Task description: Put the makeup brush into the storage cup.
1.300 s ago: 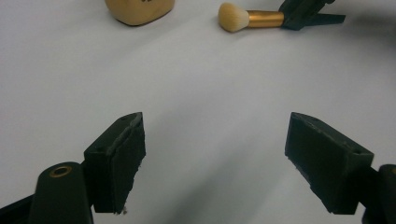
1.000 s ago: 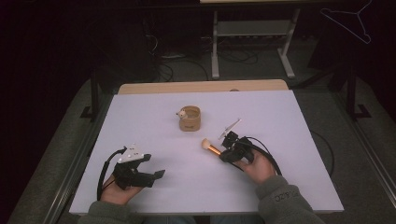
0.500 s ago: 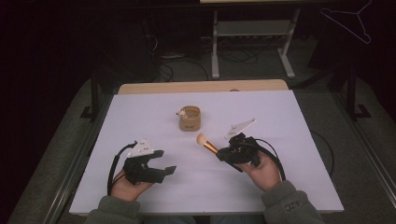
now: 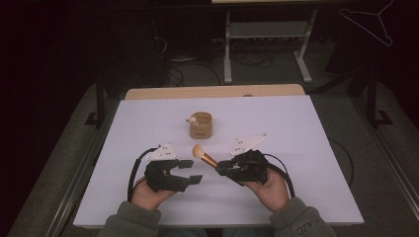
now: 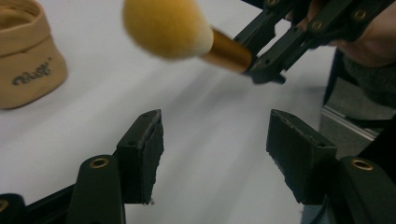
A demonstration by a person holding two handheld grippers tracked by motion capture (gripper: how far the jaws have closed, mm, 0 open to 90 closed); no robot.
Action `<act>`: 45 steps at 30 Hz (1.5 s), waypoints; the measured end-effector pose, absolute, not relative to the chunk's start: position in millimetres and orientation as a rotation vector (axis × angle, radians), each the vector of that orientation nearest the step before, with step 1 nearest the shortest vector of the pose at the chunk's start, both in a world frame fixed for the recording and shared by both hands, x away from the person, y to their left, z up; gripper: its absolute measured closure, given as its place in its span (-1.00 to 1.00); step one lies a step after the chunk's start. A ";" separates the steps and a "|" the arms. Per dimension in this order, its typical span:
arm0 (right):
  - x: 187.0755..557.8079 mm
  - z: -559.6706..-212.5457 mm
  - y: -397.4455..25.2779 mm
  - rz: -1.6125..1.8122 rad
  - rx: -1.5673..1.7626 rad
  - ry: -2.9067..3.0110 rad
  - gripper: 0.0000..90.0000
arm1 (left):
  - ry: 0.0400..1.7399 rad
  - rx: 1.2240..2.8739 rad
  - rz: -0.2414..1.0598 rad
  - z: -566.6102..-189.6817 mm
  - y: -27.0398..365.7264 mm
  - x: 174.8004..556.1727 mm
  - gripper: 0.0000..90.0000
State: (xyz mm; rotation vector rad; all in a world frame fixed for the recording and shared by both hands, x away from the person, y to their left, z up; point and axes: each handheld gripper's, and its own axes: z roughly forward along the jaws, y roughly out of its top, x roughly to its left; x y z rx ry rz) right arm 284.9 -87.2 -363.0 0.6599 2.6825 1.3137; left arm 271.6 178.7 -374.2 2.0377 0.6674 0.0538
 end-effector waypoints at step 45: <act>257.6 -378.0 -47.4 1.181 0.398 2.675 0.33 | 0.611 2.091 -0.025 -364.7 167.9 264.8 0.58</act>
